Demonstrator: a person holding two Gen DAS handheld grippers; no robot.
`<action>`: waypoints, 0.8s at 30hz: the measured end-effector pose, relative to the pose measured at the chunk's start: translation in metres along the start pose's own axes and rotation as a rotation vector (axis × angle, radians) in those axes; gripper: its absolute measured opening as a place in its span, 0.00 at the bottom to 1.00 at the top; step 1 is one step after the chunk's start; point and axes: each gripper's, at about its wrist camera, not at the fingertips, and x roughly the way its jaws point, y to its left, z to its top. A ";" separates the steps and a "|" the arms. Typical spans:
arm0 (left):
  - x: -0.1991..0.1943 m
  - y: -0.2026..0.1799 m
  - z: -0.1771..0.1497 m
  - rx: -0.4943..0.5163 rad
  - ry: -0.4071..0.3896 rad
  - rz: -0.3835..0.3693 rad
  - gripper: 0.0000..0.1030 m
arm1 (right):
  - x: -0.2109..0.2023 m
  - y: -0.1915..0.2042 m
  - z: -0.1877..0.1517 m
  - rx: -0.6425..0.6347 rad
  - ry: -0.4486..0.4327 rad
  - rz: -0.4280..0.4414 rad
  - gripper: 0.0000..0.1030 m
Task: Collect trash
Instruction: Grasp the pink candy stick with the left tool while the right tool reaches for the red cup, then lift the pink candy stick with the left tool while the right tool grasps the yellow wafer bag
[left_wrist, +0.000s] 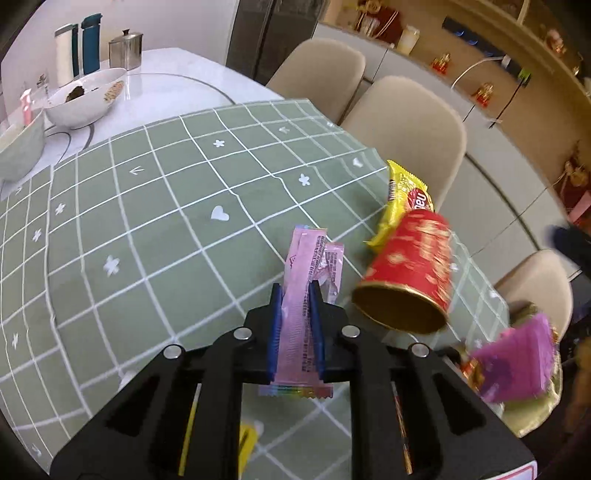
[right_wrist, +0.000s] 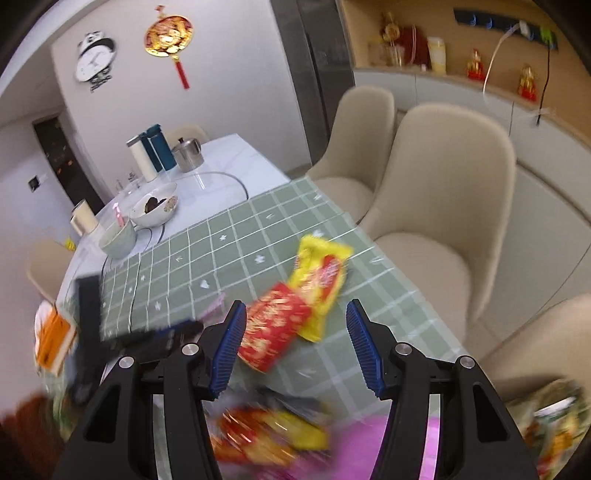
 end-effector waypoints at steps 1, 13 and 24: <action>-0.005 0.001 -0.002 0.007 -0.010 0.002 0.13 | 0.011 0.007 -0.001 0.009 0.009 -0.003 0.52; -0.067 0.029 -0.011 -0.041 -0.115 -0.121 0.14 | 0.093 -0.008 0.016 0.223 0.058 -0.135 0.52; -0.102 0.069 -0.010 -0.115 -0.169 -0.113 0.14 | 0.144 0.000 0.000 0.216 0.254 -0.098 0.37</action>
